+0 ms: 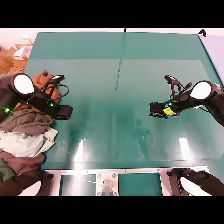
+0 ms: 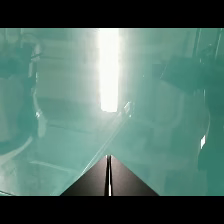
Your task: Fold the shirts.
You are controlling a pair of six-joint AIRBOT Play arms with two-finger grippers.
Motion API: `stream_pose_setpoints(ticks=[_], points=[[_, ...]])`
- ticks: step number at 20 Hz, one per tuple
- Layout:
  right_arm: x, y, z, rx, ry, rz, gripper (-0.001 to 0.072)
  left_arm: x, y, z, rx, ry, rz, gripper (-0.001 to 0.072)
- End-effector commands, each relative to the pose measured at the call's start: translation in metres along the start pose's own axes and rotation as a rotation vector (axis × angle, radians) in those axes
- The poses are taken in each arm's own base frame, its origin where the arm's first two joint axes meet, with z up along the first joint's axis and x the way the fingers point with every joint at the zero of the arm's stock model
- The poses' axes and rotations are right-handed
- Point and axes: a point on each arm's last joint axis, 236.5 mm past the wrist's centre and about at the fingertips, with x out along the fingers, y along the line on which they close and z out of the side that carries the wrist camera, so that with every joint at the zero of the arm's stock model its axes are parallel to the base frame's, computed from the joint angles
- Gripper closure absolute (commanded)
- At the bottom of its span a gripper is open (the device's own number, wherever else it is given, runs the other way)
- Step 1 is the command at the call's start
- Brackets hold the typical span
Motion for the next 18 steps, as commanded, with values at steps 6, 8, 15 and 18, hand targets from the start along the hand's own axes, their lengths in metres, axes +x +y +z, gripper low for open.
stream_pose_setpoints(ticks=[6, 8, 15, 18], points=[[0.002, 0.000, -0.001, 0.002, 0.003, -0.001, 0.0698, 0.001, 0.000, 0.000, 0.000, 0.001, 0.000, 0.0683], [0.002, 0.000, -0.001, 0.002, 0.003, -0.001, 0.0698, 0.001, 0.000, 0.000, 0.000, 0.002, 0.000, 0.0683], [0.002, 0.000, 0.000, 0.002, 0.002, 0.000, 0.0698, 0.000, 0.000, 0.016, 0.000, -0.068, 0.000, 0.0683], [0.002, 0.001, 0.007, 0.002, -0.026, 0.004, 0.0698, -0.003, 0.001, 0.041, 0.000, -0.172, 0.003, 0.0682]])
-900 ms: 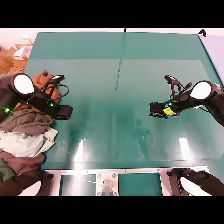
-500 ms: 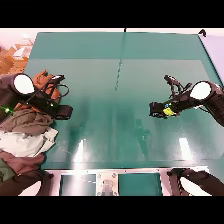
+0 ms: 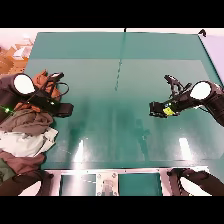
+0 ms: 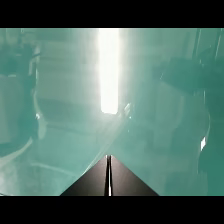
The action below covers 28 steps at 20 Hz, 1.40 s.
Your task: Fold the shirts.
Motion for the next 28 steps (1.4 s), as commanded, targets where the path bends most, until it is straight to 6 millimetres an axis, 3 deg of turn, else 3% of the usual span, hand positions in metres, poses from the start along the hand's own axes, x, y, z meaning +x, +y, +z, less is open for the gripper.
stream_pose_setpoints(ticks=[1, 2, 3, 5, 8, 10, 11, 14, 17, 19, 20, 21, 22, 25, 28], points=[[0.001, 0.001, 0.004, 0.000, -0.014, 0.003, 0.0698, -0.001, 0.003, 0.027, 0.004, -0.115, 0.012, 0.0660], [0.001, 0.001, 0.004, 0.000, -0.014, 0.003, 0.0698, -0.003, 0.011, 0.035, 0.017, -0.147, 0.049, 0.0269], [0.000, 0.001, 0.004, 0.000, -0.016, 0.003, 0.0698, -0.005, 0.025, 0.043, 0.036, -0.183, 0.112, -0.0013], [0.000, 0.001, 0.017, -0.004, -0.071, 0.006, 0.0676, -0.018, 0.063, 0.066, 0.094, -0.270, 0.288, -0.0012], [-0.002, 0.004, 0.037, -0.011, -0.156, 0.016, 0.0475, -0.050, 0.111, 0.108, 0.215, -0.419, 0.533, -0.0013], [-0.006, 0.006, 0.054, -0.012, -0.230, 0.027, 0.0345, -0.051, 0.143, 0.122, 0.210, -0.418, 0.603, -0.0013], [-0.007, 0.007, 0.062, -0.011, -0.262, 0.032, 0.0278, -0.043, 0.164, 0.120, 0.186, -0.374, 0.627, -0.0013], [-0.006, 0.008, 0.073, -0.007, -0.302, 0.036, 0.0263, -0.002, 0.218, 0.087, 0.131, -0.149, 0.645, -0.0013], [-0.005, 0.005, 0.079, 0.003, -0.317, 0.036, 0.0263, 0.031, 0.233, 0.055, 0.141, 0.040, 0.626, -0.0013], [-0.007, -0.001, 0.084, 0.021, -0.329, 0.032, 0.0264, 0.049, 0.239, 0.045, 0.163, 0.107, 0.615, -0.0012], [-0.008, -0.007, 0.085, 0.035, -0.333, 0.027, 0.0266, 0.053, 0.241, 0.045, 0.171, 0.117, 0.616, 0.0213], [-0.010, -0.012, 0.087, 0.049, -0.335, 0.024, 0.0274, 0.052, 0.243, 0.046, 0.181, 0.115, 0.626, 0.0637], [-0.011, -0.017, 0.087, 0.066, -0.334, 0.020, 0.0298, 0.047, 0.245, 0.051, 0.190, 0.105, 0.640, 0.0684], [-0.014, -0.033, 0.087, 0.106, -0.323, 0.006, 0.0417, 0.017, 0.235, 0.071, 0.163, 0.089, 0.657, 0.0685], [-0.018, -0.045, 0.089, 0.137, -0.327, -0.004, 0.0432, -0.038, 0.182, 0.121, 0.204, -0.016, 0.670, 0.0686]])
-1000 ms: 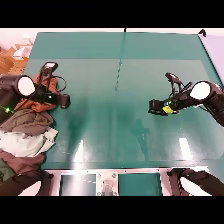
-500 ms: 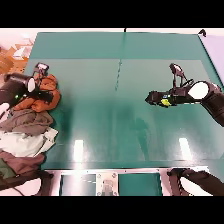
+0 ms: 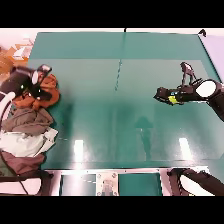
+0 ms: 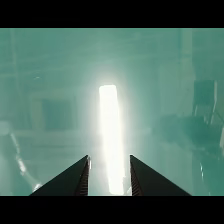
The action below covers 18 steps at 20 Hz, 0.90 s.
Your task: Fold the shirts.
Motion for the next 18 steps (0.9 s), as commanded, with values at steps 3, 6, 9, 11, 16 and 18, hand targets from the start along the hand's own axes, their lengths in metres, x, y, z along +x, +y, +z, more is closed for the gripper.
stream_pose_setpoints(ticks=[3, 6, 9, 11, 16, 18], points=[[-0.008, -0.023, 0.012, 0.062, -0.017, -0.028, 0.0432, -0.167, -0.043, 0.096, 0.001, -0.344, -0.108, 0.0685], [-0.018, -0.036, 0.015, 0.086, -0.002, -0.045, 0.0432, -0.274, -0.110, 0.119, 0.006, -0.567, -0.339, 0.0685], [-0.027, -0.049, 0.016, 0.106, 0.017, -0.061, 0.0432, -0.309, -0.193, 0.106, 0.079, -0.561, -0.579, 0.0685], [-0.032, -0.052, 0.014, 0.114, 0.032, -0.066, 0.0432, -0.299, -0.243, 0.099, 0.124, -0.508, -0.682, 0.0685], [-0.034, -0.053, 0.001, 0.110, 0.091, -0.070, 0.0415, -0.229, -0.315, 0.081, 0.109, -0.303, -0.790, 0.0079], [-0.034, -0.053, -0.001, 0.111, 0.100, -0.071, 0.0303, -0.232, -0.295, 0.085, 0.084, -0.302, -0.782, 0.0078]])
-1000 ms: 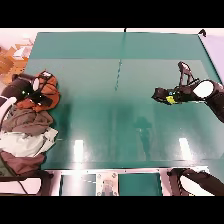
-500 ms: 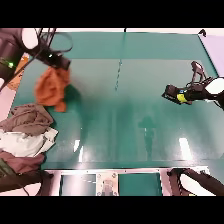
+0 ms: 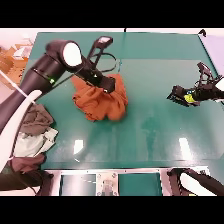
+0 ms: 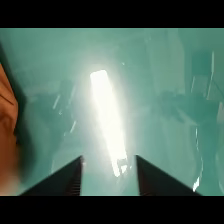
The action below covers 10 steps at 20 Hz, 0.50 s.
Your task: Fold the shirts.
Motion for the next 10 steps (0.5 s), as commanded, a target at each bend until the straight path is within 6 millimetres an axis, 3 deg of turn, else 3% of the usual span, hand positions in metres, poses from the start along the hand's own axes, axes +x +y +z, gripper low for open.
stream_pose_setpoints(ticks=[1, 4, 6, 8, 10], points=[[-0.001, -0.001, -0.007, -0.002, 0.031, -0.002, 0.0303, -0.010, 0.010, -0.001, -0.070, 0.023, -0.026, 0.0078], [0.005, 0.014, -0.011, -0.006, 0.044, 0.068, 0.0303, -0.068, 0.075, 0.001, -0.150, 0.008, 0.090, 0.0078], [0.020, 0.029, -0.018, -0.007, 0.086, 0.151, 0.0302, -0.087, 0.119, -0.027, -0.263, 0.078, 0.142, 0.0079], [0.045, 0.044, -0.032, -0.015, 0.149, 0.215, 0.0304, -0.083, 0.148, -0.068, -0.372, 0.193, 0.153, 0.0079], [0.076, 0.066, -0.051, -0.055, 0.221, 0.263, 0.0304, -0.053, 0.160, -0.105, -0.446, 0.276, 0.132, 0.0078]])
